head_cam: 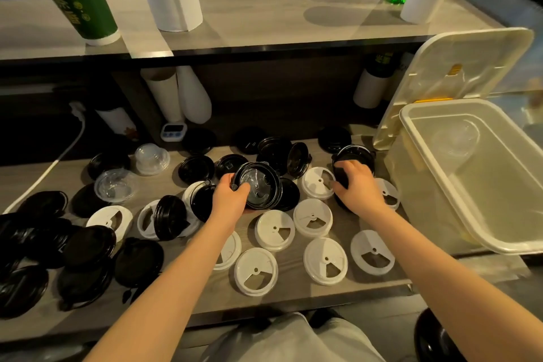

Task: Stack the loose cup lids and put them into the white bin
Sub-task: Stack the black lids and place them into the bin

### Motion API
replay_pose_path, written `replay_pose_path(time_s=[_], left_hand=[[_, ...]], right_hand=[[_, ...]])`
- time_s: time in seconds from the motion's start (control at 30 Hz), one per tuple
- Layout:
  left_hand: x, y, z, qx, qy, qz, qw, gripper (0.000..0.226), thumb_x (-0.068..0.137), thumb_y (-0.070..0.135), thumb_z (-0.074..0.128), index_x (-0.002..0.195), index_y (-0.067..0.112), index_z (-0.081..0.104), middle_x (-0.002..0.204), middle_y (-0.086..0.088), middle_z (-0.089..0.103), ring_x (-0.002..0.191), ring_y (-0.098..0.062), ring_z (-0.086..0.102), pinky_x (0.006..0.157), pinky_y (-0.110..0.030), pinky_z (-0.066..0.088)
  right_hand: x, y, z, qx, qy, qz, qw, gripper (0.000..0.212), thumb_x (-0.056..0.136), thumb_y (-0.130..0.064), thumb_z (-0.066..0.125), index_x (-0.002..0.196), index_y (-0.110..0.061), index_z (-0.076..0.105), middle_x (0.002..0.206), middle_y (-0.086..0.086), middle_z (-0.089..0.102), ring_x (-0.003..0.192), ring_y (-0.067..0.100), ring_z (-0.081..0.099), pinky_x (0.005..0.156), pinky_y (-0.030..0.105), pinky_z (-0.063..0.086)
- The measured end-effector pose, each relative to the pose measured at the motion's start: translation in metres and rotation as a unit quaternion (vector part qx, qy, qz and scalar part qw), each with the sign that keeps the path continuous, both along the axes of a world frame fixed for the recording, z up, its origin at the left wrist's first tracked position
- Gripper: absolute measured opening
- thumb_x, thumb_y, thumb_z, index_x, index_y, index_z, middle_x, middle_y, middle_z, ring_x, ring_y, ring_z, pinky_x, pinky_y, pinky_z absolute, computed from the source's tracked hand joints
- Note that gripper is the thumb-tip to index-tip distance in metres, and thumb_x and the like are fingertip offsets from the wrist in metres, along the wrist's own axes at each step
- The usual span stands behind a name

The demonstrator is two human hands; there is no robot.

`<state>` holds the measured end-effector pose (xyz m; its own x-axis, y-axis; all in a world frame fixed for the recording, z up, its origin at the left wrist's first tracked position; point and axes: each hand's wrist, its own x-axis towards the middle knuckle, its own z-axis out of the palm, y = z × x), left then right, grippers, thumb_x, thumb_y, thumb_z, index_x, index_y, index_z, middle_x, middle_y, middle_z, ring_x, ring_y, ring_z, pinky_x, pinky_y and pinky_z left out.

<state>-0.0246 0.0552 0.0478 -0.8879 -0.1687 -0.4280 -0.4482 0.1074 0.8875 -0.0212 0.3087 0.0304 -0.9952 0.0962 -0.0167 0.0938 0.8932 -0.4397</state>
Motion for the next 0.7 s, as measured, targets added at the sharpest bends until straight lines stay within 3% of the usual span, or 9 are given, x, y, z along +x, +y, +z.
replay_pose_path(time_s=[0.13,0.3,0.47,0.57,0.7], left_hand=[[-0.004,0.009,-0.003,-0.007,-0.006,0.013,1.0,0.026,0.089,0.011,0.056,0.114,0.017,0.053,0.111,-0.006,0.059,0.105,-0.026,0.059,0.088,-0.049,0.053],[-0.005,0.015,-0.008,-0.016,-0.018,0.051,0.998,0.038,0.086,0.013,0.058,0.123,0.016,0.051,0.118,-0.007,0.059,0.108,-0.027,0.058,0.092,-0.052,0.05],[-0.004,0.024,-0.007,-0.011,-0.023,0.097,0.995,0.028,0.085,0.008,0.057,0.109,0.021,0.054,0.109,-0.008,0.061,0.103,-0.029,0.06,0.092,-0.052,0.05],[-0.002,0.035,-0.005,-0.015,-0.027,0.109,0.994,0.025,0.084,0.011,0.057,0.105,0.024,0.052,0.11,-0.008,0.06,0.103,-0.029,0.06,0.091,-0.052,0.051],[0.0,0.054,0.0,0.002,-0.024,0.138,0.99,0.024,0.086,0.008,0.056,0.104,0.024,0.052,0.111,-0.008,0.059,0.103,-0.027,0.06,0.088,-0.049,0.053]], right_hand=[[-0.023,0.027,0.002,0.042,-0.036,-0.047,0.997,0.059,0.087,-0.026,0.063,0.138,-0.009,0.039,0.141,0.013,0.04,0.129,0.033,0.035,0.101,0.042,0.038],[-0.05,0.036,0.001,0.105,-0.022,-0.051,0.993,0.069,0.083,-0.033,0.066,0.141,-0.012,0.033,0.143,0.016,0.031,0.132,0.038,0.026,0.106,0.049,0.035],[-0.065,0.057,-0.017,0.054,-0.132,-0.02,0.99,0.098,0.073,-0.048,0.074,0.149,-0.023,0.017,0.156,0.012,0.006,0.142,0.038,0.01,0.11,0.052,0.029],[-0.067,0.064,-0.024,0.076,-0.14,-0.007,0.987,0.099,0.07,-0.048,0.075,0.148,-0.022,0.018,0.153,0.012,0.017,0.139,0.037,0.017,0.108,0.047,0.032],[-0.065,0.063,-0.021,0.067,-0.084,0.002,0.994,0.088,0.071,-0.041,0.073,0.143,-0.019,0.027,0.142,0.012,0.033,0.13,0.036,0.029,0.101,0.044,0.038]])
